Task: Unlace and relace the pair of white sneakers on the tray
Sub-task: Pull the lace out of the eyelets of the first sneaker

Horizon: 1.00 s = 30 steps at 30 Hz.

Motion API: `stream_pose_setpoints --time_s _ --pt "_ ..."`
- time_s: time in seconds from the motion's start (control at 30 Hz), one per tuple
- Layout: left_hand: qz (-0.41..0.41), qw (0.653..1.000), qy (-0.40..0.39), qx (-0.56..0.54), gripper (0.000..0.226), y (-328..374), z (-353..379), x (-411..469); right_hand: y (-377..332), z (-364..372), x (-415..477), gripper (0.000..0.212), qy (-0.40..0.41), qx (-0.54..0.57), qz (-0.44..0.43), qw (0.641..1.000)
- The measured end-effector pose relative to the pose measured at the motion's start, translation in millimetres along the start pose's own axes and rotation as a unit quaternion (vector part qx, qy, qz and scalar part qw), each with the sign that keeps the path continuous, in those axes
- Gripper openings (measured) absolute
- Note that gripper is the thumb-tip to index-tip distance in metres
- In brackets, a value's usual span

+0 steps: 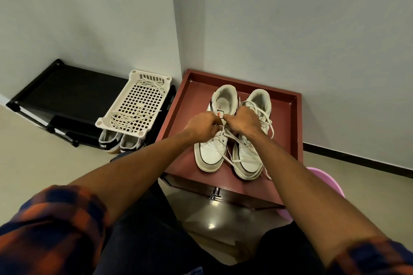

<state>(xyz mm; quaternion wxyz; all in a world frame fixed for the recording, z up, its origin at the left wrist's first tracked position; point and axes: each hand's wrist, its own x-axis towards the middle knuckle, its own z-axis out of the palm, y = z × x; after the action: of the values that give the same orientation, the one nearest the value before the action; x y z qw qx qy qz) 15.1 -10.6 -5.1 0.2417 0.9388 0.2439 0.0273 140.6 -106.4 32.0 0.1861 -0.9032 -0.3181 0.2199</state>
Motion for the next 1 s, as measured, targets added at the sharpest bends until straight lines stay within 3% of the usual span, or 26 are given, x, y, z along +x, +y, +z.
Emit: stream_pose_setpoints --time_s 0.1,0.13,0.23,0.3,0.33,0.47,0.5,0.6,0.67,0.77,0.93,1.0 --pt "-0.067 0.979 -0.026 -0.192 0.011 5.3 1.1 -3.6 0.2 -0.6 3.0 0.033 -0.005 0.004 0.006 1.0" --pt "-0.119 0.946 -0.036 -0.3 0.013 6.8 -1.1 -6.8 0.0 -0.8 4.3 0.031 -0.011 0.013 0.011 1.0" --pt "-0.22 0.787 -0.052 -0.574 0.019 -6.7 -7.7 -21.8 1.6 -1.8 7.8 0.027 -0.02 0.045 0.034 0.998" --pt "-0.257 0.698 -0.056 -0.666 0.019 -21.2 -9.1 -33.6 2.7 -2.2 6.9 0.03 -0.006 0.03 0.039 0.999" --pt "-0.274 0.683 -0.056 -0.674 0.018 -26.3 -9.0 -37.6 2.4 -1.8 5.7 0.031 0.001 0.021 0.039 0.999" --pt "-0.256 0.71 -0.078 -0.652 0.018 -16.0 -14.6 -29.4 -3.3 -0.8 4.0 0.033 0.006 0.016 0.038 0.999" --pt "-0.248 0.734 -0.091 -0.625 0.021 -8.9 -19.0 -22.8 -4.5 -1.0 4.8 0.033 0.005 0.015 0.037 0.999" --pt "-0.225 0.88 -0.13 -0.397 0.036 12.4 -34.2 -4.8 -4.6 -2.9 5.7 0.035 -0.002 0.01 0.033 0.999" --pt "-0.204 0.921 -0.14 -0.301 0.035 18.4 -43.6 -0.4 -2.7 -3.3 6.9 0.033 -0.005 0.016 0.037 0.999" --pt "-0.2 0.899 -0.138 -0.364 0.023 7.7 -48.5 -2.2 -1.4 -2.5 6.0 0.028 0.004 0.023 0.043 0.999" --pt "-0.244 0.744 -0.133 -0.608 0.015 -26.0 -46.3 -27.9 1.2 0.3 7.5 0.031 0.004 0.04 0.052 0.998" --pt "-0.264 0.722 -0.12 -0.629 0.012 -42.6 -43.2 -39.0 1.6 1.2 8.5 0.033 0.002 0.042 0.053 0.998"
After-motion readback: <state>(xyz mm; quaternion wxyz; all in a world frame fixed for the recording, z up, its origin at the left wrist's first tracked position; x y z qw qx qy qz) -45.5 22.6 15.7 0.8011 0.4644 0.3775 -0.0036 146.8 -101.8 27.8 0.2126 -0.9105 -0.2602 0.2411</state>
